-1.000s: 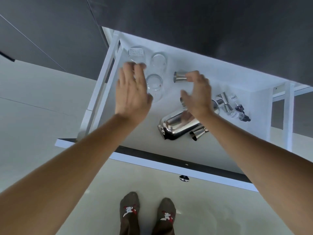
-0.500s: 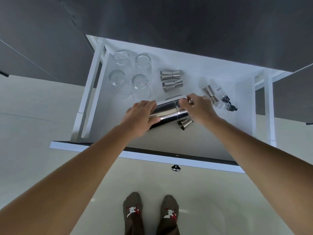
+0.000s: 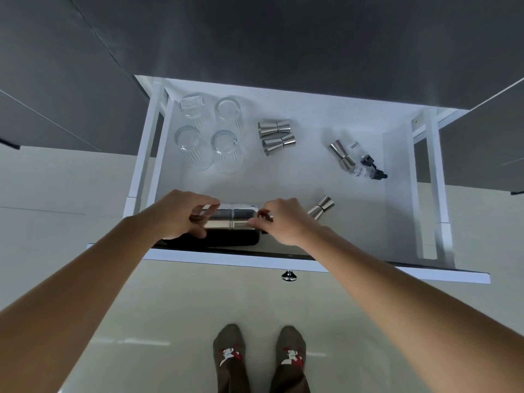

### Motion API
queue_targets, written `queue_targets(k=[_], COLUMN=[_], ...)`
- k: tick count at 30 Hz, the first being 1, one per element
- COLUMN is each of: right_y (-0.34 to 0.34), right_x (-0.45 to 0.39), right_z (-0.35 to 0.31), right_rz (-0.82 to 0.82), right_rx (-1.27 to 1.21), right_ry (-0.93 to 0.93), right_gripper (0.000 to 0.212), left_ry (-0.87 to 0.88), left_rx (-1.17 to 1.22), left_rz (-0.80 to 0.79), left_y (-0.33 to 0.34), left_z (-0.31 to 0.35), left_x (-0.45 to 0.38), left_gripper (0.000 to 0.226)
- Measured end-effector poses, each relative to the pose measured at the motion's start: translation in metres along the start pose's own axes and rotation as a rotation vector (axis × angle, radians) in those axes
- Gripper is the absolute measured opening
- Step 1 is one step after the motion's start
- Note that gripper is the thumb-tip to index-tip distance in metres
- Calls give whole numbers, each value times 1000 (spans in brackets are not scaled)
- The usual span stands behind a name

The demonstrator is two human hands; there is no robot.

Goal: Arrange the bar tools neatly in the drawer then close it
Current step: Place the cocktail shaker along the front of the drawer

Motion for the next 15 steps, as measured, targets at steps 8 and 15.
queue_targets(k=[8, 15], right_y=[-8, -67], right_x=[0, -41], right_z=[-1, 9], right_rz=[-88, 325], right_rx=[46, 77], right_ry=[33, -5], right_gripper=[51, 28], left_ry=[20, 170], left_rx=[-225, -70], left_rz=[-103, 384], left_y=[-20, -57], left_z=[23, 83], left_x=[-3, -52], left_gripper=[55, 40])
Point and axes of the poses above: each hand's wrist, its own x-axis away from the middle knuckle, its own y-axis out of the palm, z = x × y, the point moved 3 cm from there along -x, towards the middle knuckle, and after that the axes turned 12 degrees about -x, right-handed, at the moved point
